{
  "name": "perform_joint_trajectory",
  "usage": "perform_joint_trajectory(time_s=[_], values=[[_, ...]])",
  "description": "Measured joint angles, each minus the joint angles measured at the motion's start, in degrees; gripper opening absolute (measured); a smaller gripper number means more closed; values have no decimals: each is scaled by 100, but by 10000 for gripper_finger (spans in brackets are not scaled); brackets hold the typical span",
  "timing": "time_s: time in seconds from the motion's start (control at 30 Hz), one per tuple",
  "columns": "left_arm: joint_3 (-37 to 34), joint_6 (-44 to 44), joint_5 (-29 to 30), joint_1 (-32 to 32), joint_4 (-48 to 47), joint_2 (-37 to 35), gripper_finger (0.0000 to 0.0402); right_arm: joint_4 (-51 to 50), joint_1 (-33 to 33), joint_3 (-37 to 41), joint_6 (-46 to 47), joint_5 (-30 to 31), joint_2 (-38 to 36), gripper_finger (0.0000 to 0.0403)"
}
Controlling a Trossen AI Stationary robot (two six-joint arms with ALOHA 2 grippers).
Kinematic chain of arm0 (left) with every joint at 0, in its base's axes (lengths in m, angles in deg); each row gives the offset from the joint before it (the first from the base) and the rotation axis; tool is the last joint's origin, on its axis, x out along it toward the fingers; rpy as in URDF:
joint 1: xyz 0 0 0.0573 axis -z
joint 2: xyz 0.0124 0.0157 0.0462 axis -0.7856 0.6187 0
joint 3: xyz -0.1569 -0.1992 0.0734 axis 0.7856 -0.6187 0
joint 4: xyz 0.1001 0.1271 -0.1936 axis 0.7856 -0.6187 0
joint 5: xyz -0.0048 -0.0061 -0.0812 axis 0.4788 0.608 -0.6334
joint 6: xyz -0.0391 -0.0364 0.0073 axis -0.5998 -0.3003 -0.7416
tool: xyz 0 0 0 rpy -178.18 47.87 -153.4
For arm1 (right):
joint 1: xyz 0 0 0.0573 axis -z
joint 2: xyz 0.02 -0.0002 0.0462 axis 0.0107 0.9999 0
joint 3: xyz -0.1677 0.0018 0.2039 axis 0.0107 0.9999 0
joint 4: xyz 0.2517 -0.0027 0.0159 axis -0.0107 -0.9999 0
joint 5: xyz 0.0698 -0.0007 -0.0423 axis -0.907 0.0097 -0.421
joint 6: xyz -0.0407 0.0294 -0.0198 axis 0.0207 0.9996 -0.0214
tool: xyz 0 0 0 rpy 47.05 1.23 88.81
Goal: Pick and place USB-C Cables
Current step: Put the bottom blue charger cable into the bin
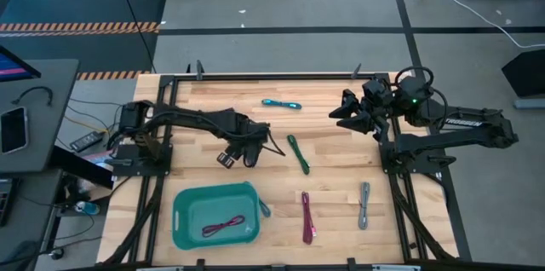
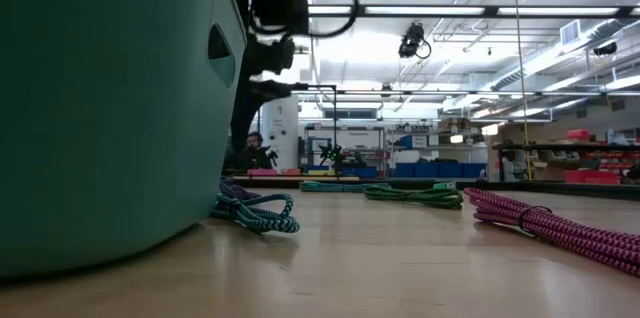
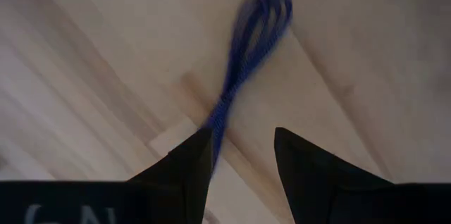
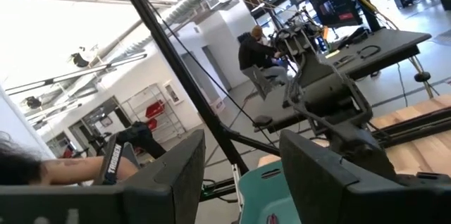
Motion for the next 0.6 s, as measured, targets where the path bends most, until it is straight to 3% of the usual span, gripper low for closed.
perform_joint_trajectory(time_s=[0.43, 0.6], values=[[-486, 743, 7, -104, 1239, 0, 160, 0, -1, 0, 13, 25, 0, 189], [-486, 921, -142, -179, 1025, 0, 160, 0, 1, 0, 154, 105, 0, 189]])
